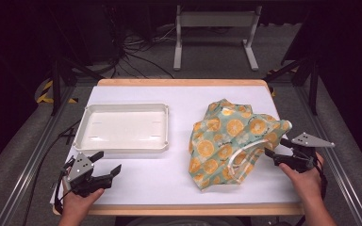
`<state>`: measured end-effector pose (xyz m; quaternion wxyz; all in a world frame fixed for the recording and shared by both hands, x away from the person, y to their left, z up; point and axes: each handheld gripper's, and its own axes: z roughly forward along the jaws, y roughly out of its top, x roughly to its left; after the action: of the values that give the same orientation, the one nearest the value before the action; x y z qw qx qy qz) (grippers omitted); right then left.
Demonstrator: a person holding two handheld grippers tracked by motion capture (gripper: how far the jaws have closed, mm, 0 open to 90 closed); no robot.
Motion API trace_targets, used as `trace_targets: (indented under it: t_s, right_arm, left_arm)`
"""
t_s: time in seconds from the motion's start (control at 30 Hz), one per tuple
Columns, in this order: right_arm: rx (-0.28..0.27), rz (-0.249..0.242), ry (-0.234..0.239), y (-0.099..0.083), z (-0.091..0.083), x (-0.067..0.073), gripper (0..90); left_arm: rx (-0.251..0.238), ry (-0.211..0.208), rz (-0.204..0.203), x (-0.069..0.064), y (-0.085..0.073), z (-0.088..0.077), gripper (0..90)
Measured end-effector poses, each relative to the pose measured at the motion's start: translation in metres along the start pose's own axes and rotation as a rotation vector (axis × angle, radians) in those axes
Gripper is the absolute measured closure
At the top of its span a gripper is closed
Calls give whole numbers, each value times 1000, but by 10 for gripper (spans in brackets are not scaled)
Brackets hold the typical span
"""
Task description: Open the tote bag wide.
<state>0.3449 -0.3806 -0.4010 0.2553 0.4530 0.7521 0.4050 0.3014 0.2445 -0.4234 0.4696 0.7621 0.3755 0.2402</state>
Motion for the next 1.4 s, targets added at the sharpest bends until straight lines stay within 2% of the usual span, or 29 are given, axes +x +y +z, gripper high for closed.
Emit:
trace_targets:
  t_s: [0.1, 0.17, 0.23, 0.27, 0.3, 0.4, 0.47, 0.53, 0.87, 1.03, 1.1, 1.23, 1.4]
  right_arm:
    - [2, 0, 4, 0, 1, -1, 256]
    - [22, 8, 16, -1, 3, -3, 283]
    - [39, 4, 33, -2, 5, -5, 374]
    - [49, -2, 44, -3, 5, -5, 450]
    - [45, -19, 40, -3, 4, -5, 562]
    - [32, -39, 36, -3, 1, -3, 736]
    - [21, -46, 34, -2, -2, -3, 820]
    - [8, -47, 39, -1, -6, -2, 865]
    - [-31, -77, 60, 8, -22, 6, 888]
    - [-84, -94, 84, 17, -35, 9, 888]
    - [-93, -100, 84, 19, -37, 10, 888]
    - [-144, -128, 86, 30, -47, 13, 888]
    - [-193, -130, 117, 37, -53, 14, 888]
  left_arm:
    - [-1, -2, -3, 0, 0, 0, 209]
    - [-1, -5, -5, -1, 0, 0, 207]
    - [2, -5, 9, -1, 1, 0, 206]
    - [6, -1, 5, -2, 0, 0, 207]
    - [7, 1, 5, -3, 0, 0, 208]
    - [7, 4, 8, -1, 0, 1, 208]
    - [5, 5, 2, -1, 0, 0, 208]
    - [5, 7, 1, -1, 0, 1, 209]
    - [10, 9, -7, 0, 1, 3, 211]
    - [11, 17, -9, 2, 1, 3, 211]
    - [10, 15, -7, 1, 1, 3, 209]
    - [12, 11, -3, 0, 3, 4, 206]
    - [19, 0, -14, -1, 5, 6, 205]
